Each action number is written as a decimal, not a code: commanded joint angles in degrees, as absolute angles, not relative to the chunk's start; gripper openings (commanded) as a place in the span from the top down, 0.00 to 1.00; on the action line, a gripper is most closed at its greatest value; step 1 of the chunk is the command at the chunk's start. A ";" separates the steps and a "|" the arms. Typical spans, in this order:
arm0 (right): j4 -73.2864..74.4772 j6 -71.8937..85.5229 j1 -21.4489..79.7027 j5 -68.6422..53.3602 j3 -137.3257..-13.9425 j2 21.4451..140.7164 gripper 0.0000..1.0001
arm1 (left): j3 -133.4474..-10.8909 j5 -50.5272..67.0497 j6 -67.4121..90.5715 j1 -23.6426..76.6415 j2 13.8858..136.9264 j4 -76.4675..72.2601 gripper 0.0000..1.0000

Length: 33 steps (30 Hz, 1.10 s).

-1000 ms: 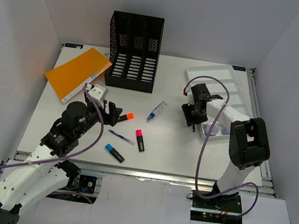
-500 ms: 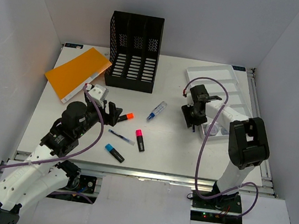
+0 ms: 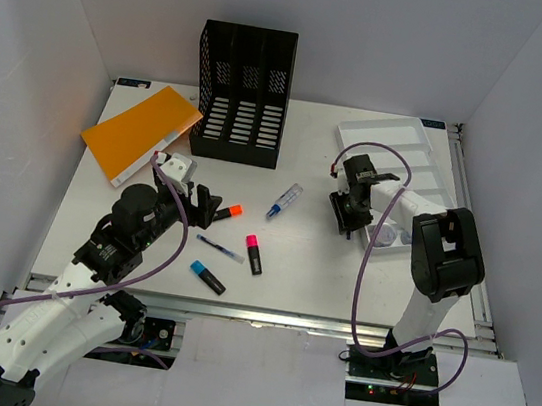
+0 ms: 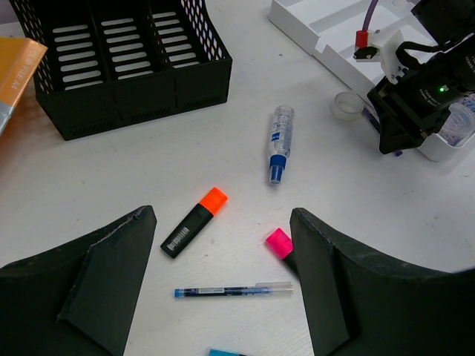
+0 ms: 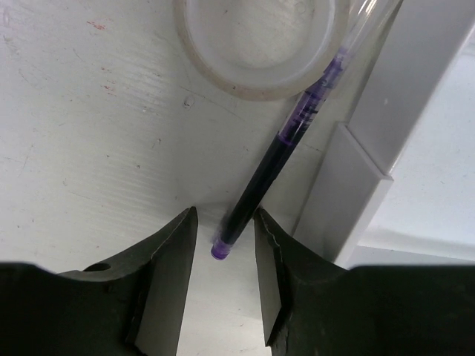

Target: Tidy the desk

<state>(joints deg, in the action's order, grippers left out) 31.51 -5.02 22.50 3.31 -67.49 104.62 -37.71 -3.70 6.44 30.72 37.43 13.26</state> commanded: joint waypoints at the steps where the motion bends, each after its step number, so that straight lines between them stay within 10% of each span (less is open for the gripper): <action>1: 31.53 -5.22 22.24 2.82 -68.36 106.28 0.61 | -37.16 -3.60 6.07 30.65 37.27 12.22 0.16; 21: 30.87 -7.01 21.30 3.50 -65.44 103.99 0.91 | -37.14 -3.37 6.01 30.62 36.79 12.22 0.16; 33: 38.67 -19.41 19.43 -12.65 -74.02 99.59 0.92 | -37.09 -3.08 5.98 30.59 36.76 12.22 0.16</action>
